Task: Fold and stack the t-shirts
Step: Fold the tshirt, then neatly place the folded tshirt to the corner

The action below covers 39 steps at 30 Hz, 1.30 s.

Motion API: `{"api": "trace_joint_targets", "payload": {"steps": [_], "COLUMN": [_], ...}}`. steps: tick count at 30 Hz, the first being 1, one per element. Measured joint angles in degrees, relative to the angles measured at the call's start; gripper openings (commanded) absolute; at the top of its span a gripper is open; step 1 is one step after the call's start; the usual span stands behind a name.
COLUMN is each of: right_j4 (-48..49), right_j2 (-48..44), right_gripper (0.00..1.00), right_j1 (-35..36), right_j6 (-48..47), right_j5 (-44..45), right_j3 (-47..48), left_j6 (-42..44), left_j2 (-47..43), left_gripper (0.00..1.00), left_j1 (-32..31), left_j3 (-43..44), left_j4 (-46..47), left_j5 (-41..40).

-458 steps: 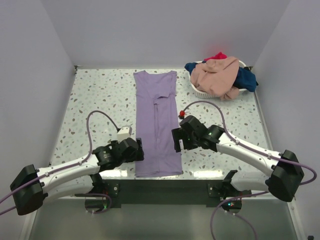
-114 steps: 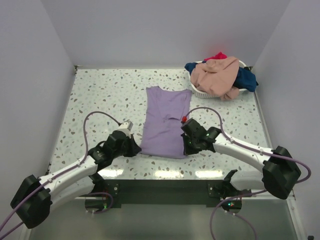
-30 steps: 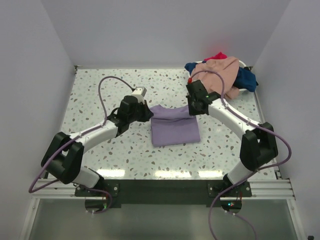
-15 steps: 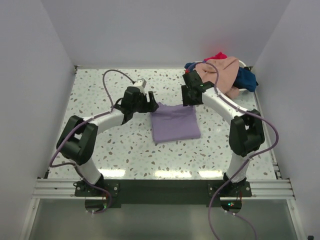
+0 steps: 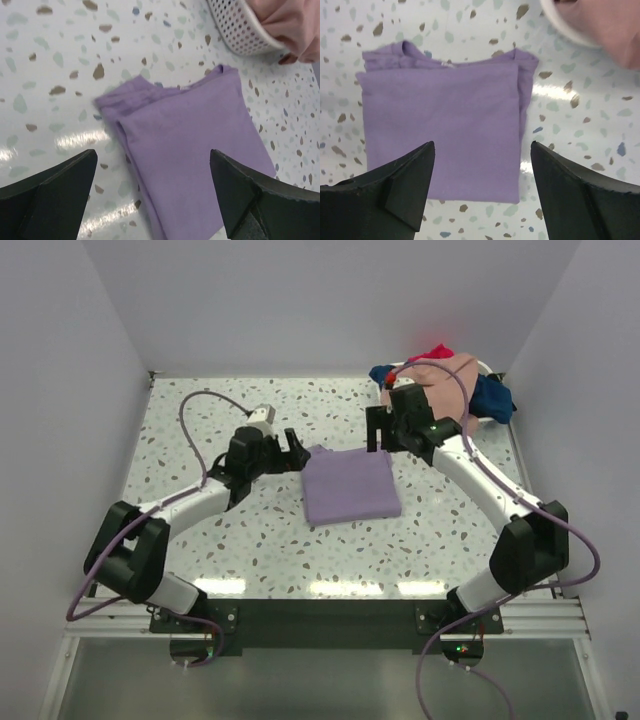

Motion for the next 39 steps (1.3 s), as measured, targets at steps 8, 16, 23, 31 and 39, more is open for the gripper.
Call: {"api": "trace_joint_targets", "payload": {"steps": [8, 16, 23, 31, 39], "right_j4": [4.5, 9.2, 11.0, 12.0, 14.0], "right_j2": [1.5, 6.0, 10.1, 11.0, 11.0], "right_gripper": [0.79, 0.78, 0.77, 0.76, 0.75], "right_j1": [0.0, 0.0, 0.0, 0.0, 0.0], "right_j6": [2.3, 3.5, 3.9, 4.2, 4.8], "right_j5": [-8.0, -11.1, -11.3, -12.1, -12.6], "right_j3": [-13.3, -15.4, -16.7, -17.6, -19.1], "left_j6": [-3.6, -8.7, -12.7, -15.0, -16.7], "left_j2": [3.2, 7.3, 11.9, 15.4, 20.2], "left_gripper": [1.0, 1.0, 1.0, 1.0, 1.0], "left_j1": [0.0, 0.0, 0.0, -2.4, -8.0], "left_j3": [-11.2, -15.6, -16.9, -15.9, -11.0], "left_j4": [6.0, 17.9, 25.9, 30.6, 32.3], "left_j5": [7.0, 13.1, 15.8, 14.3, 9.7]}}
